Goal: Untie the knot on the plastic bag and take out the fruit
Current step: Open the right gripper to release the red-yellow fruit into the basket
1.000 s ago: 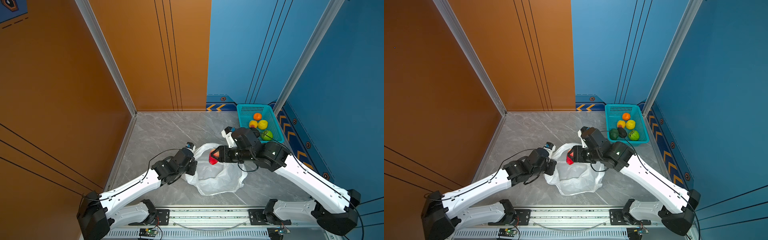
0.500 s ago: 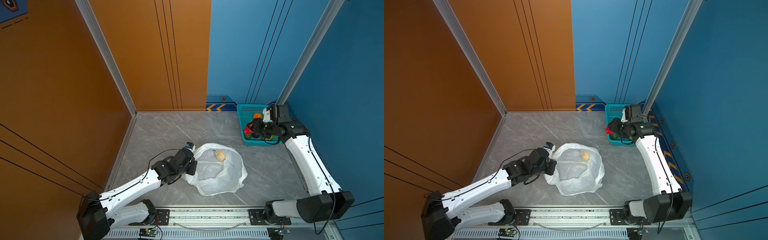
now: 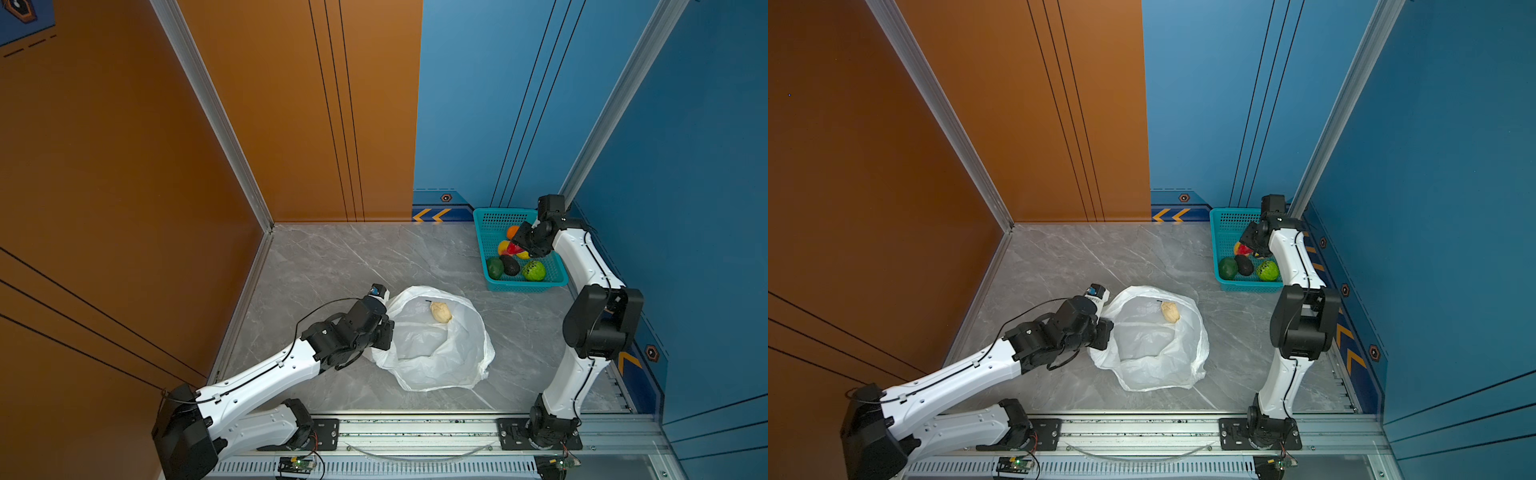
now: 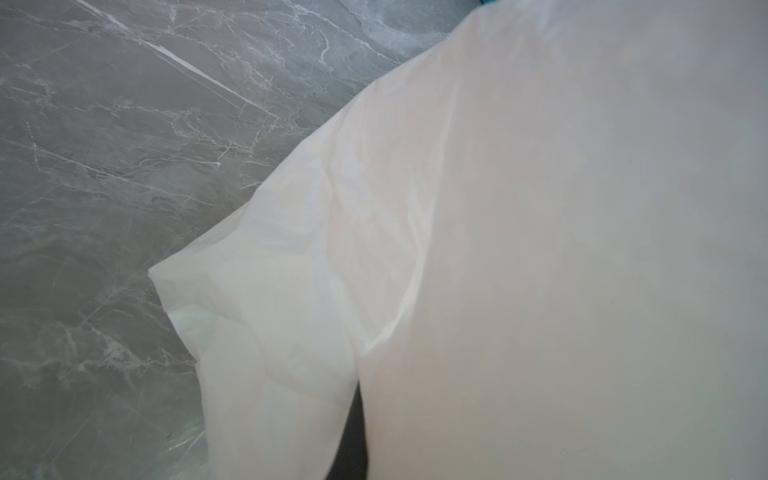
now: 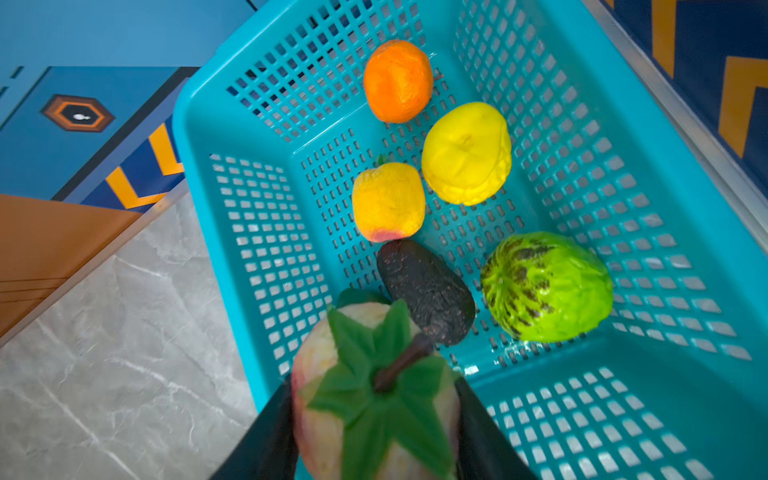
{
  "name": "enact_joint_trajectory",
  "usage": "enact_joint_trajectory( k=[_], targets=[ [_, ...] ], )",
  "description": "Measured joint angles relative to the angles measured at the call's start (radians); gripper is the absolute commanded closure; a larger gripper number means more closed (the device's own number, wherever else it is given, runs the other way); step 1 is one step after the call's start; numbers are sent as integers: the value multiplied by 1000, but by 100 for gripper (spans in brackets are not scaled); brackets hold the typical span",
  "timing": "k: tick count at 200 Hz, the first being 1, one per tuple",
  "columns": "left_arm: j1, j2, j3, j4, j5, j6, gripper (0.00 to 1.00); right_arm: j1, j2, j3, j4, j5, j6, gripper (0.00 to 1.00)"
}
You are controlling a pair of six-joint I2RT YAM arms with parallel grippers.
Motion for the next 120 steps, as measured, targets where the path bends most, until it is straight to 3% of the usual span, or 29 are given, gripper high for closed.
enact_joint_trajectory(
  k=[63,120],
  targets=[
    [-31,-18,-11,0,3,-36,100,2,65,37,1,74,-30,26],
    [-42,-20,-16,0,3,-59,100,34,-22,4,-39,109,-51,21]
  ],
)
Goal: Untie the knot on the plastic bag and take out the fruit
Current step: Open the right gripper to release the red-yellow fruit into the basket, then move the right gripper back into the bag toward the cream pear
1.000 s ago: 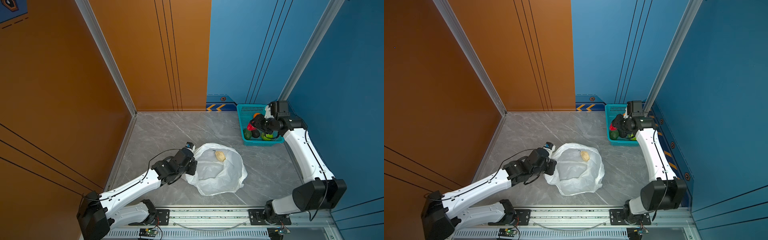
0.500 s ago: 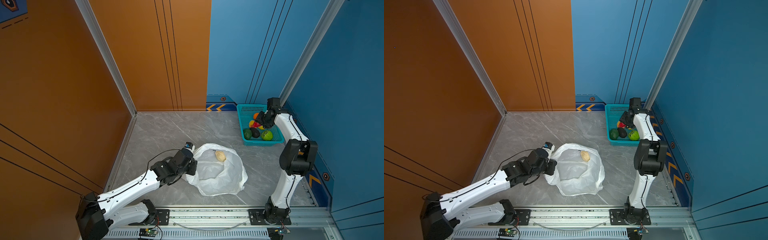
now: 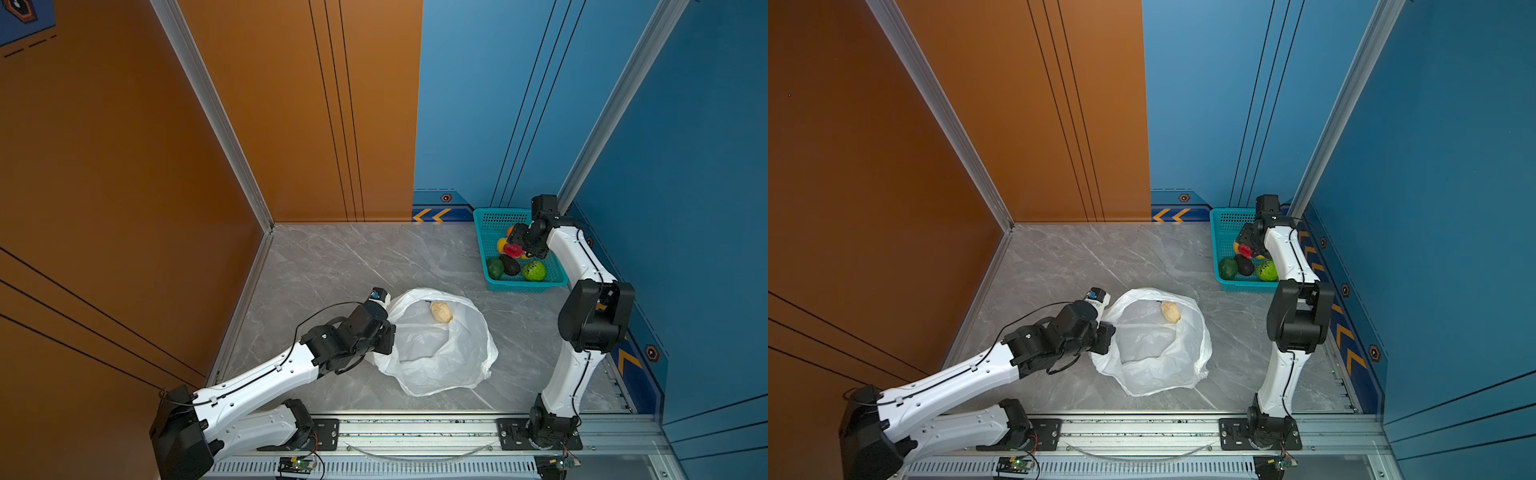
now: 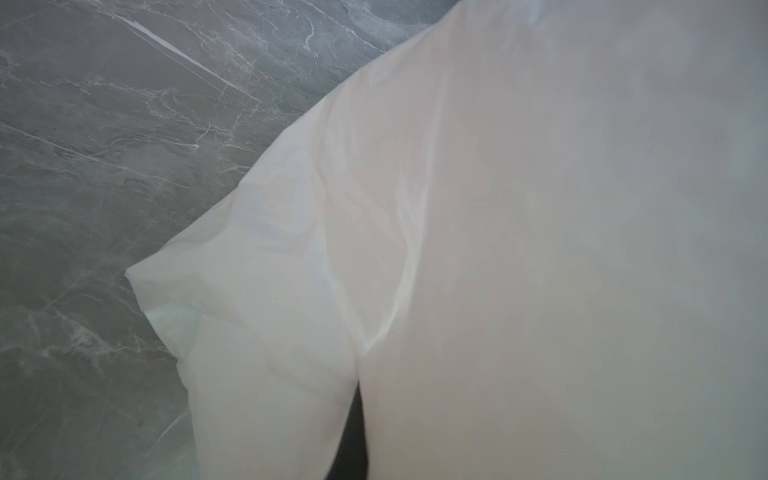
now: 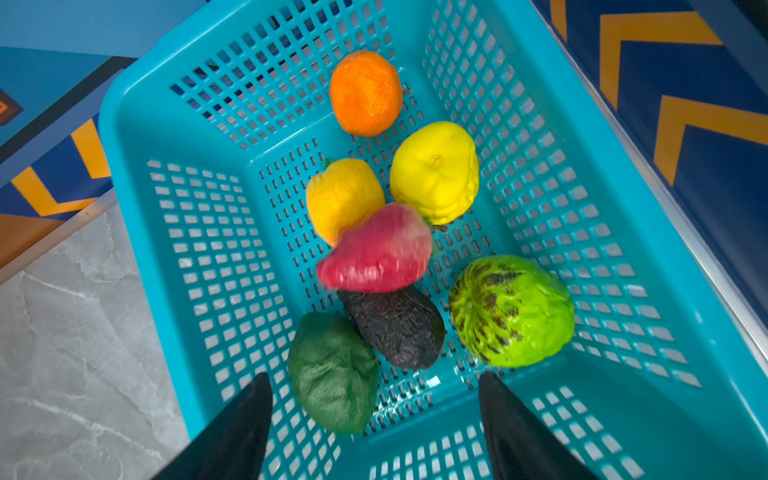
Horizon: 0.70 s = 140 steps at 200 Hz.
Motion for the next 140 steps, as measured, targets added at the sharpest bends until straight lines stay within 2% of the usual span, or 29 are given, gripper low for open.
enact_joint_trajectory(
  k=[26,60,100,140],
  targets=[
    [-4,-7,0,0,0,-10,100,60,-147,-42,-48,-11,-15,20],
    [-15,-6,0,0,0,-22,100,214,-365,-61,-136,-35,-54,18],
    [-24,-6,0,0,0,-34,100,471,-577,-110,-246,-40,-83,18],
    [-33,-6,0,0,0,-50,100,785,-684,-175,-315,32,-83,19]
  ],
)
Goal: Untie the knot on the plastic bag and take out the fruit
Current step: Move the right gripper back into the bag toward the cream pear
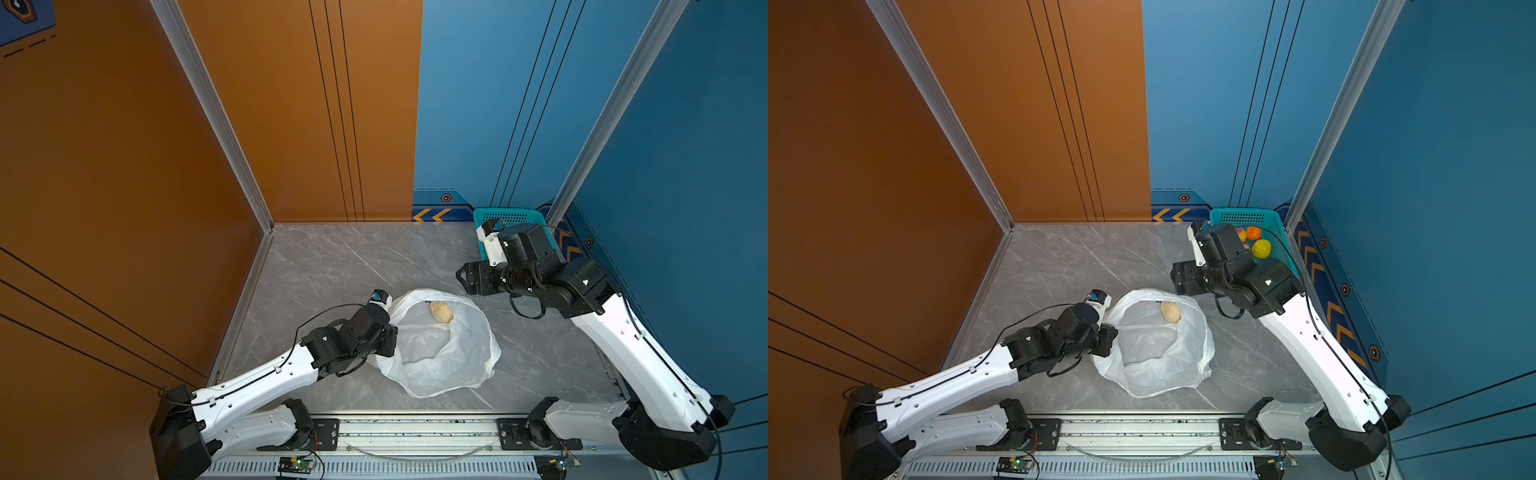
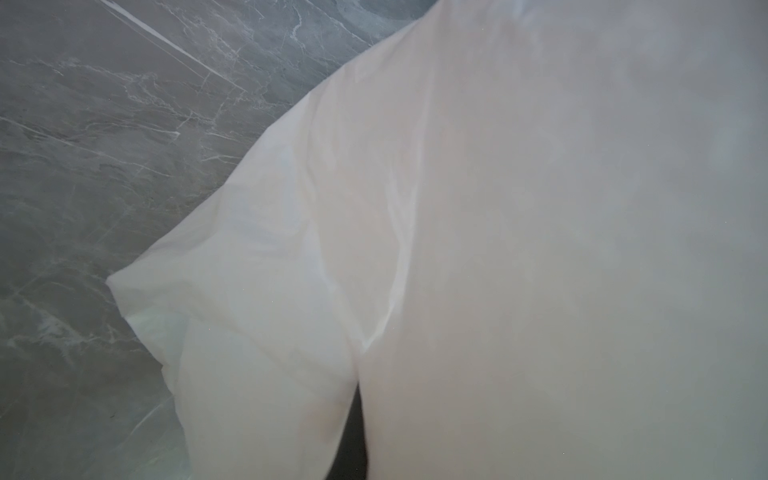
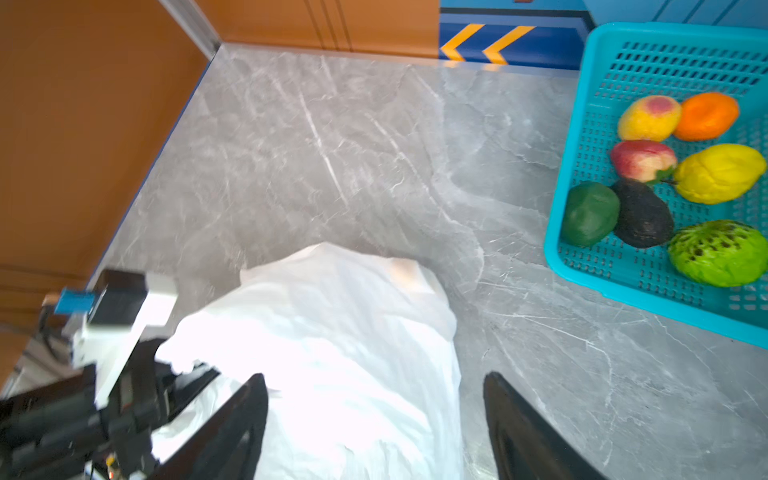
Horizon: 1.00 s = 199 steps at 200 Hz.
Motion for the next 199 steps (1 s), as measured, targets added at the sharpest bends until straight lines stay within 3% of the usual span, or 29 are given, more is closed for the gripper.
enact_joint_trajectory(
  k=[44,97,153,199],
  targets=[
    [-2,0,0,-2,0,-29,100,293,-47,-164,-7,111,17,19],
    [-21,-27,0,-19,0,-58,100,528,-30,-381,68,277,3,17],
    [-29,-47,0,-39,1,-84,100,537,72,-512,187,333,-22,14],
    [-40,-47,0,-39,8,-92,100,418,212,-523,279,336,-37,13]
  ],
)
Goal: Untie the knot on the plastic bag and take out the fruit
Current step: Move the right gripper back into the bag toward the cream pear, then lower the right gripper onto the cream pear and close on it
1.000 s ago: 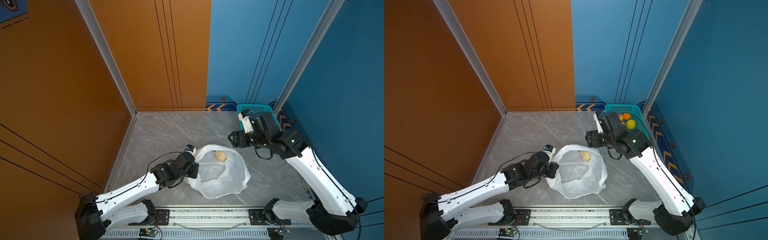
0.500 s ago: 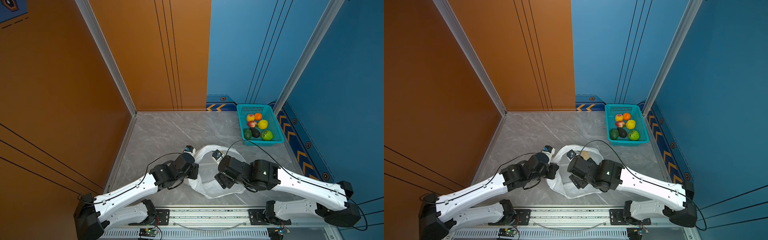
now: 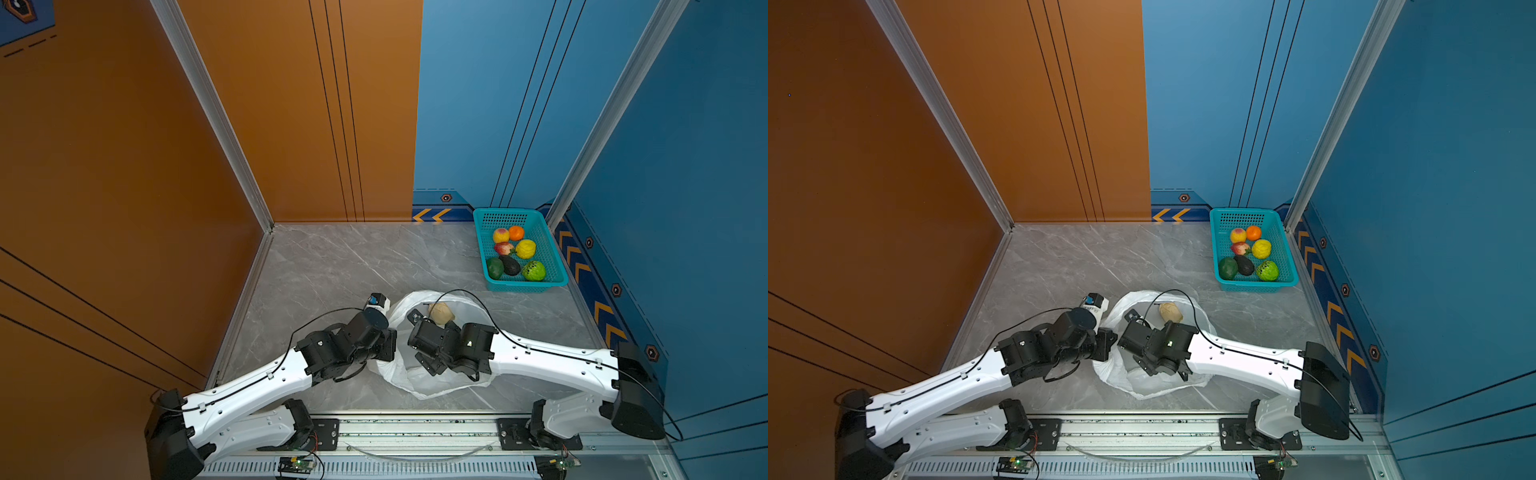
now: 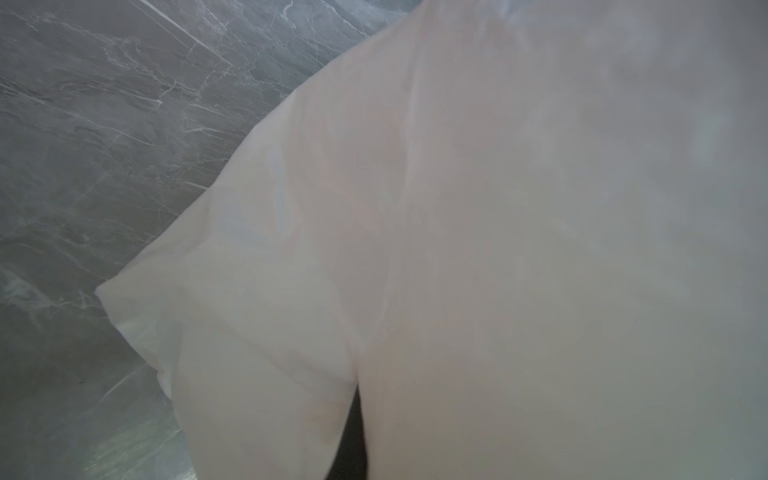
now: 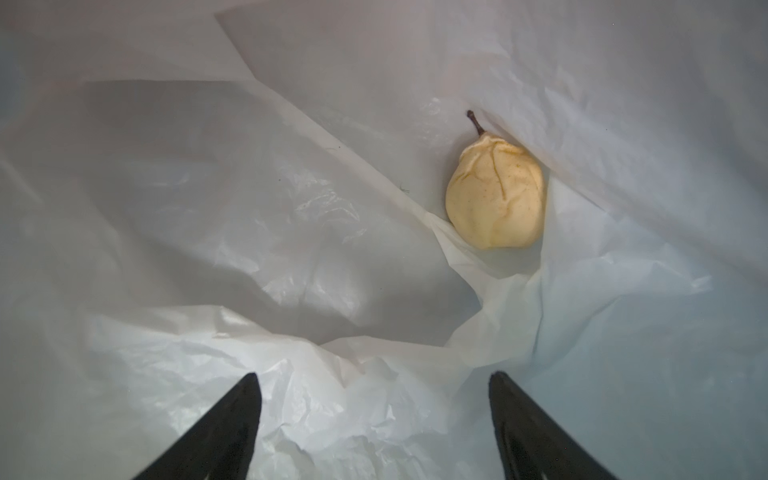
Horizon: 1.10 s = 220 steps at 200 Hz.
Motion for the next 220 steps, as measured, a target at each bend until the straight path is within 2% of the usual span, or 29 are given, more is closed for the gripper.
enact_joint_trajectory(
  k=[32,70,139,220],
  targets=[
    [0,-2,0,0,8,0,100,-85,103,2,55,4,-9,13],
    [0,-2,0,0,23,0,100,-136,184,32,132,7,-7,12],
    [0,27,11,0,73,1,100,-201,228,56,244,83,96,3],
    [0,44,11,6,109,4,100,-268,299,59,318,83,161,0]
  ],
)
